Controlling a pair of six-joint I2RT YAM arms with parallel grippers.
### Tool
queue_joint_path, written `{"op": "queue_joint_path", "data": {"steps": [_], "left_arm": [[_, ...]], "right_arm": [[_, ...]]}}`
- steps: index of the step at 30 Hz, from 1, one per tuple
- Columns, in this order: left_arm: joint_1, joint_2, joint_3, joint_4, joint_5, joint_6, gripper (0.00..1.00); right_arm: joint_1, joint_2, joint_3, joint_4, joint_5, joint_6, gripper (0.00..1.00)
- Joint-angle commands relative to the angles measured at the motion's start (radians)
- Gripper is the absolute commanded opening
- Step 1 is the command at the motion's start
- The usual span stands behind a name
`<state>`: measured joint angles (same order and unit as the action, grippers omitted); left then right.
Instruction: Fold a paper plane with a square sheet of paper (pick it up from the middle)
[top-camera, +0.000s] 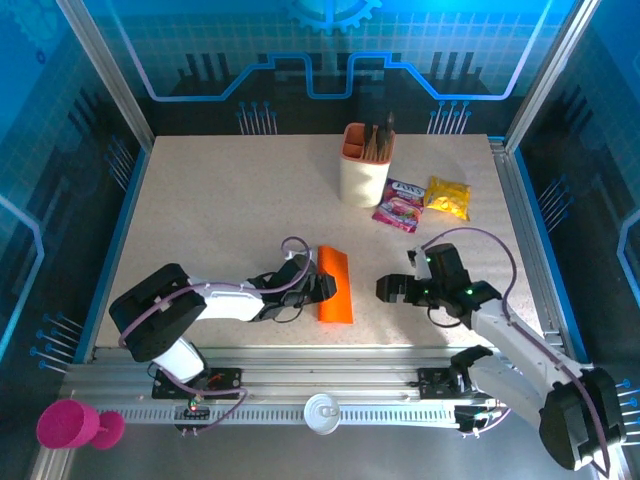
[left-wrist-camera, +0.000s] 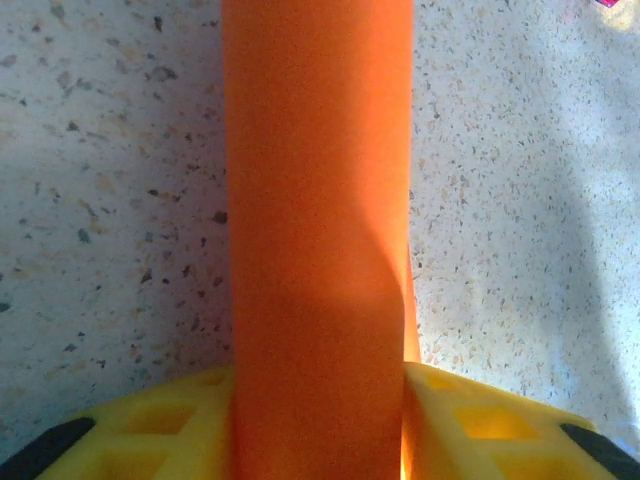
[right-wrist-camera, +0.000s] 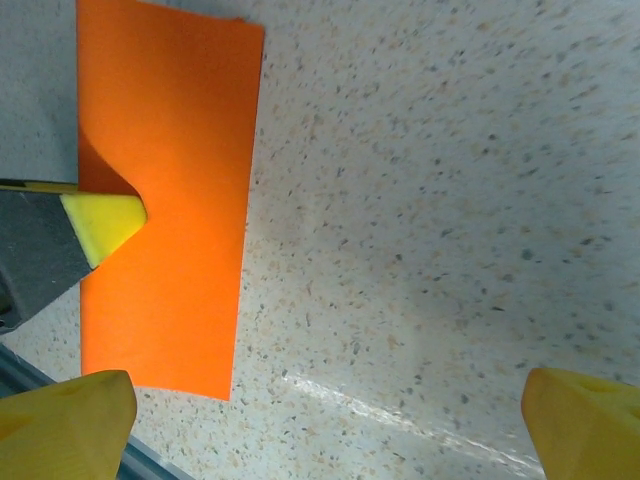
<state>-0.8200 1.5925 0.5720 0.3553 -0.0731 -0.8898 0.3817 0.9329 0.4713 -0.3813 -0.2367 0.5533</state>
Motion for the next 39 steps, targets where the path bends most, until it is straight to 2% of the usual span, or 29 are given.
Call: {"op": "queue_joint_path", "data": {"steps": [1, 7, 22, 35, 39], "left_arm": [[0.011, -0.002, -0.008, 0.041, 0.004, 0.014, 0.45], [0.012, -0.025, -0.016, -0.009, -0.021, 0.044, 0.5], [0.033, -0.084, -0.016, -0.102, -0.063, 0.1, 0.77], [0.077, -0.123, -0.034, -0.152, -0.068, 0.174, 0.79], [0.084, -0.128, -0.045, -0.16, -0.055, 0.205, 0.79]], "right_arm": [[0.048, 0.058, 0.048, 0.075, 0.023, 0.045, 1.0], [0.08, 0.154, 0.077, 0.141, 0.02, 0.084, 0.99], [0.092, 0.262, 0.099, 0.255, -0.034, 0.126, 0.96], [0.111, 0.446, 0.175, 0.375, -0.155, 0.13, 0.9], [0.117, 0.515, 0.198, 0.43, -0.196, 0.152, 0.85]]}}
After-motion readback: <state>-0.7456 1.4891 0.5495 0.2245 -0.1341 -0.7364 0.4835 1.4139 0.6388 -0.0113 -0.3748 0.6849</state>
